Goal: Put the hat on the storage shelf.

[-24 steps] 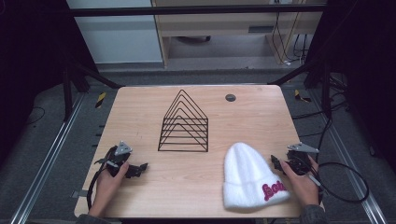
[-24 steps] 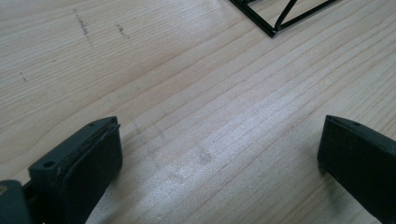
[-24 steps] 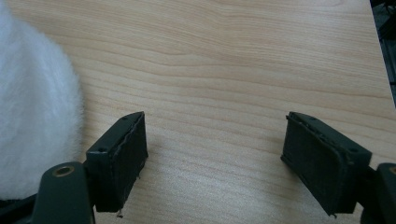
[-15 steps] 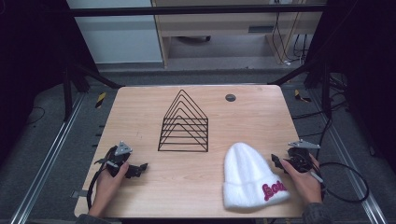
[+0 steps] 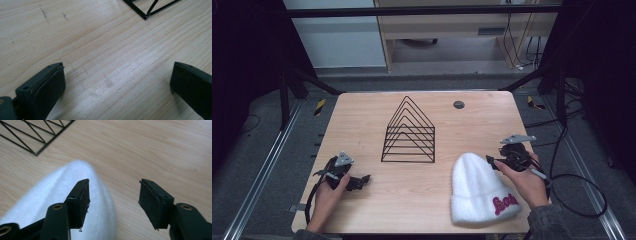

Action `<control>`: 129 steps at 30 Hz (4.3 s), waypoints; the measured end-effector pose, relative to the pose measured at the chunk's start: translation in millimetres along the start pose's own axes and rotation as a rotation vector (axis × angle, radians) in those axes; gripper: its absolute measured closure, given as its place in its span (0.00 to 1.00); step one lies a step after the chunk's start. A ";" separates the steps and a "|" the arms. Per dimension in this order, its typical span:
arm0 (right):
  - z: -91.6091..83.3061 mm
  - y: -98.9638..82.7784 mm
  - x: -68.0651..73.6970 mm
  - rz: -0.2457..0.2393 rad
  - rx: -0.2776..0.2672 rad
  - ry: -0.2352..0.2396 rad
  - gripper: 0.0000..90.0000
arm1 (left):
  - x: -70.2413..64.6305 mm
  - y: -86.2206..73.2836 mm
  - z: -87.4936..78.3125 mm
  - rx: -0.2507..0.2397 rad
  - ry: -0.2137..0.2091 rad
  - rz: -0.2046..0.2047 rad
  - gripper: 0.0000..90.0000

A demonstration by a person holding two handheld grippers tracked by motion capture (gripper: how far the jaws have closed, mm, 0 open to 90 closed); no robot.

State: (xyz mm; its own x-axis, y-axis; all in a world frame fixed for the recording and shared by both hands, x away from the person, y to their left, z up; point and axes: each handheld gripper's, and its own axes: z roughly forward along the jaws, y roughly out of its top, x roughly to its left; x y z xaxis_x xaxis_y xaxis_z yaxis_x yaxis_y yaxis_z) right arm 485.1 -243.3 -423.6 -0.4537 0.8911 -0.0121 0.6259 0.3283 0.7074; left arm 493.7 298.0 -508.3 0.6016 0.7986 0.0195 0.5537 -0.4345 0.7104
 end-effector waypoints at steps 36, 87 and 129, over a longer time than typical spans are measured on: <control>85.1 23.4 34.2 0.000 0.251 0.125 0.56 | 0.0 0.0 0.0 0.001 0.000 0.000 0.00; -76.6 62.7 67.5 -0.168 -0.334 0.205 0.93 | -12.2 43.4 -25.6 -0.143 0.058 0.052 0.04; -114.0 209.4 103.3 -0.218 -0.560 0.167 0.93 | -77.7 199.5 -74.0 -0.308 -0.223 0.256 0.18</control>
State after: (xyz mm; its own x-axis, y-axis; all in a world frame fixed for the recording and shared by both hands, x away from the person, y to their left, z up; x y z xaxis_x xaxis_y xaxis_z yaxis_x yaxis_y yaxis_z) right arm 497.0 -118.2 -196.1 -0.6551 0.7461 -0.1193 0.1005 0.2425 0.9649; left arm 514.8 180.1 -316.1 0.8246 0.5578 0.0939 0.1944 -0.4353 0.8791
